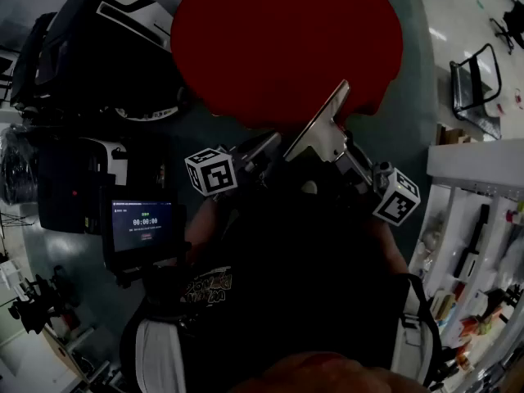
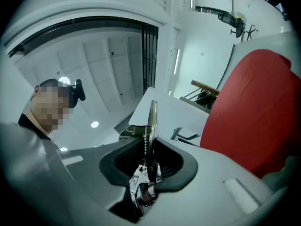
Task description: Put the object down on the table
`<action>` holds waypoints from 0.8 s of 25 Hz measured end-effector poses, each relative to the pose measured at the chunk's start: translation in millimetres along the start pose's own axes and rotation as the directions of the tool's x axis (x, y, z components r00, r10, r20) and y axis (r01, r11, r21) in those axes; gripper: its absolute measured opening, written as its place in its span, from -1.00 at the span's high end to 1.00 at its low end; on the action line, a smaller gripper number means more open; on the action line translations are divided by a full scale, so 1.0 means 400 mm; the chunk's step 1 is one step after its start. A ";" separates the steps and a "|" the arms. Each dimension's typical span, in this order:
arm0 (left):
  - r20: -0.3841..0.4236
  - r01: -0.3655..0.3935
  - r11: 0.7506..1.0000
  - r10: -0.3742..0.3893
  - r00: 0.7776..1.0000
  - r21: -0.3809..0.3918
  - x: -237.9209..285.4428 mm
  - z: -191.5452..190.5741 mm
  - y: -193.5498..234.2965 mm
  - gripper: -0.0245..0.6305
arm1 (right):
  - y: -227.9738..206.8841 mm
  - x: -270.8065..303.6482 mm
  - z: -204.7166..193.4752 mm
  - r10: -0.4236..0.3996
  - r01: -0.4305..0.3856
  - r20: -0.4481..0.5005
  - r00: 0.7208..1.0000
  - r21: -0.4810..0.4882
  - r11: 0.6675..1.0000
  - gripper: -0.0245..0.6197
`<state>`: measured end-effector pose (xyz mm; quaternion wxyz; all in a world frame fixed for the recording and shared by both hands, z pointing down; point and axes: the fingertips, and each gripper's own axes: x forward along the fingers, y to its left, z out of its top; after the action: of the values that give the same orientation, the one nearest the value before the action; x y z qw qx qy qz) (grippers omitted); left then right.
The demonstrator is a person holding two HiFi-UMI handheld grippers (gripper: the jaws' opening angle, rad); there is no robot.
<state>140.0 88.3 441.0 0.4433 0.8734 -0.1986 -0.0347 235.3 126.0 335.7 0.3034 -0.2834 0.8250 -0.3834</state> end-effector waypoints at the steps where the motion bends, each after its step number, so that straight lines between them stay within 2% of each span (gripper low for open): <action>1: 0.000 0.000 1.000 0.000 1.000 0.000 -0.001 -0.001 -0.001 0.89 | 0.002 0.001 0.000 0.001 -0.001 -0.001 1.000 -0.003 1.000 0.65; 20: -0.028 0.007 1.000 -0.008 1.000 -0.025 0.007 -0.021 -0.017 0.89 | 0.010 -0.024 0.009 -0.016 0.016 0.031 0.999 0.006 1.000 0.65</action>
<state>146.5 97.3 441.2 0.4569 0.8689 -0.1887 -0.0267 243.1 133.2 333.4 0.3137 -0.2950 0.8168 -0.3839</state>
